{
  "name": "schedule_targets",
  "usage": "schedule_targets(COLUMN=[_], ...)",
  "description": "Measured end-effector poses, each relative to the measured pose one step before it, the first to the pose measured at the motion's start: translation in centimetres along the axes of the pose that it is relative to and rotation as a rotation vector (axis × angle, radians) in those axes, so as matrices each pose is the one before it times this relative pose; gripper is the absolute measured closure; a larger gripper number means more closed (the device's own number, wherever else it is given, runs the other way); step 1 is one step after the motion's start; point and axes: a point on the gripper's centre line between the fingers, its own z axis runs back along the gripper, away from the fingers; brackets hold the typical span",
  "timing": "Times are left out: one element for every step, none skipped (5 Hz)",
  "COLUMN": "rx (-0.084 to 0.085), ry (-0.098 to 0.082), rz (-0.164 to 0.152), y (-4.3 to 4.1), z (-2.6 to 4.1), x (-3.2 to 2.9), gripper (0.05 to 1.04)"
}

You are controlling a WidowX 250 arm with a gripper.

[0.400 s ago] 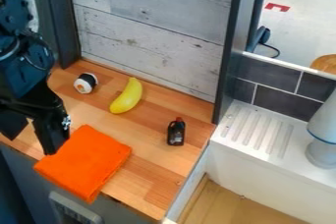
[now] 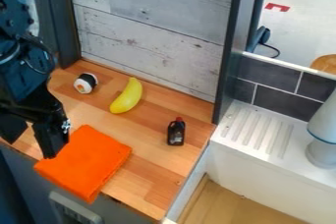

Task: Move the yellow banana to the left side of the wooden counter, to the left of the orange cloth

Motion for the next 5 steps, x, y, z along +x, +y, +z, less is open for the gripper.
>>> schedule_targets(rx=[-0.0022, -0.0775, -0.0846, 0.0486, 0.0910], ry=[0.0042, 0.1509, 0.0438, 0.0311, -0.0092], rz=[-0.0052, -0.2182, -0.2673, -0.1845, 0.0571], y=[-0.019, 0.210, 1.370, 1.853, 1.317], z=[-0.080, -3.711, -2.066, -1.126, -0.295], x=[-0.007, 2.113, 4.177, 1.786, 1.944], gripper=[0.081, 0.081, 0.081, 0.081, 0.081])
